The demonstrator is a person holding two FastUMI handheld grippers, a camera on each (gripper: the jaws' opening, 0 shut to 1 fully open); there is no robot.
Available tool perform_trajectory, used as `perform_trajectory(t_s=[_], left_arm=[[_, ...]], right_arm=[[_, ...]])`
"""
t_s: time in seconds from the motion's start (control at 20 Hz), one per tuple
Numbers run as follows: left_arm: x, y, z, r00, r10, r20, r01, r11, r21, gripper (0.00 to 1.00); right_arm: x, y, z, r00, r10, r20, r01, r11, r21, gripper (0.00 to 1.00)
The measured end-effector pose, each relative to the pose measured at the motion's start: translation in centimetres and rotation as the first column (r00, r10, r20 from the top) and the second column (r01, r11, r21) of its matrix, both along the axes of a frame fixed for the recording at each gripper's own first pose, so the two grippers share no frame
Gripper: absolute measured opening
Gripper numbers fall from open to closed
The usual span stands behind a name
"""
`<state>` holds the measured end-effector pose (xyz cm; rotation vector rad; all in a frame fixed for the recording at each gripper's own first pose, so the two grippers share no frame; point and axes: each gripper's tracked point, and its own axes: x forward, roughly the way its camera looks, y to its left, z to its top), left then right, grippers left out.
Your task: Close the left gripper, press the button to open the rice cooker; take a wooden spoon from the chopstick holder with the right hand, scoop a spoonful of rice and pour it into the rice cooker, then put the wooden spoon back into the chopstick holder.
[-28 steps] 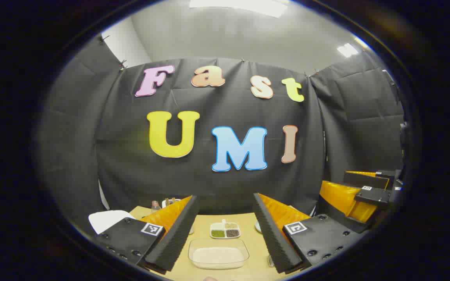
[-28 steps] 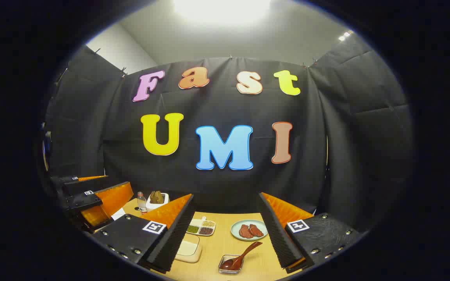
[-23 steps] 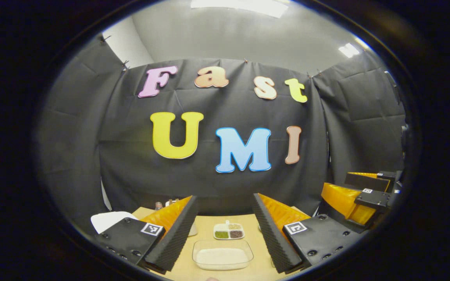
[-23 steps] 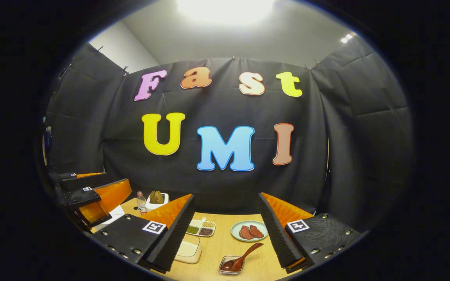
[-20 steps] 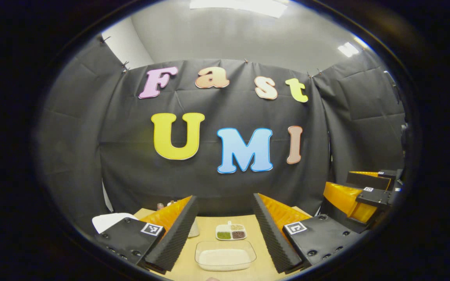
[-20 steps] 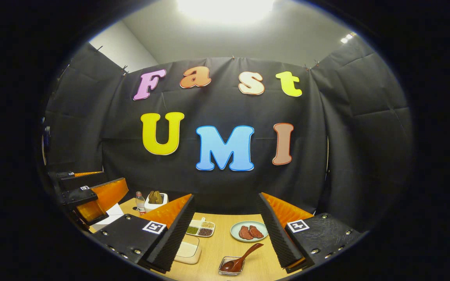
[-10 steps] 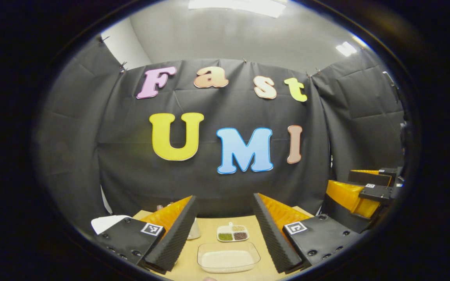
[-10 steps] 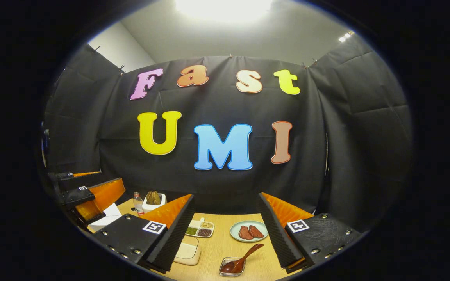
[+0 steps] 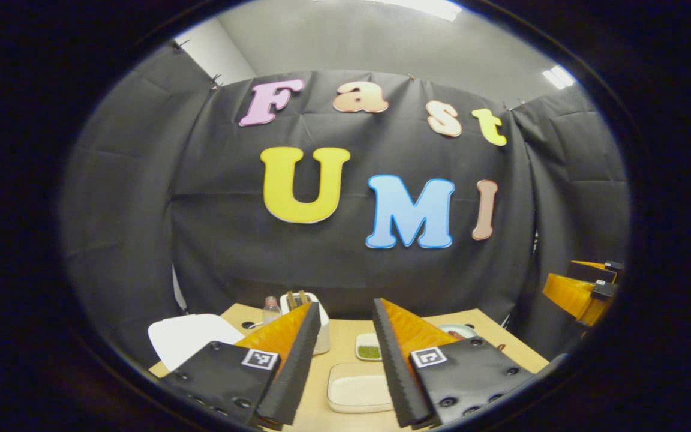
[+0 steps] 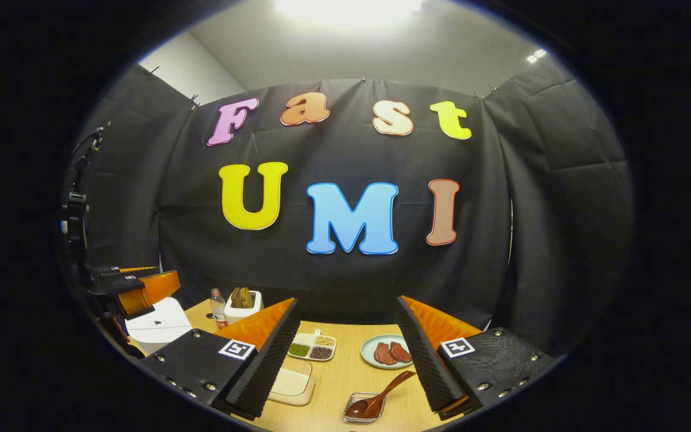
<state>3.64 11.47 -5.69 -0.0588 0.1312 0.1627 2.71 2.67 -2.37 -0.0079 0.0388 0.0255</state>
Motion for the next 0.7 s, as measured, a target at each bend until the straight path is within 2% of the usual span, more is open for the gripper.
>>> perform_trajectory(t_s=[0.15,0.25,0.45,0.7], left_arm=[[-1.0,3.3,-1.9,0.996,0.066,-0.064,-0.065,0.998,0.013,0.3],[-0.7,4.7,-3.2,0.991,0.076,-0.106,-0.078,0.997,-0.016,0.08],[-0.5,9.8,-7.6,0.961,0.142,-0.236,-0.176,0.976,-0.131,0.08],[-1.3,15.6,-12.7,0.9,0.197,-0.388,-0.288,0.938,-0.192,0.1]], right_arm=[[0.1,0.6,-0.2,1.0,0.014,-0.002,-0.014,1.0,-0.013,0.97],[0.4,0.8,-0.4,1.0,0.02,-0.006,-0.02,1.0,-0.022,0.97],[0.7,1.1,-0.9,0.999,0.028,-0.023,-0.028,0.999,-0.019,0.97],[1.0,1.2,-1.6,0.998,0.036,-0.044,-0.037,0.999,-0.028,0.97]])
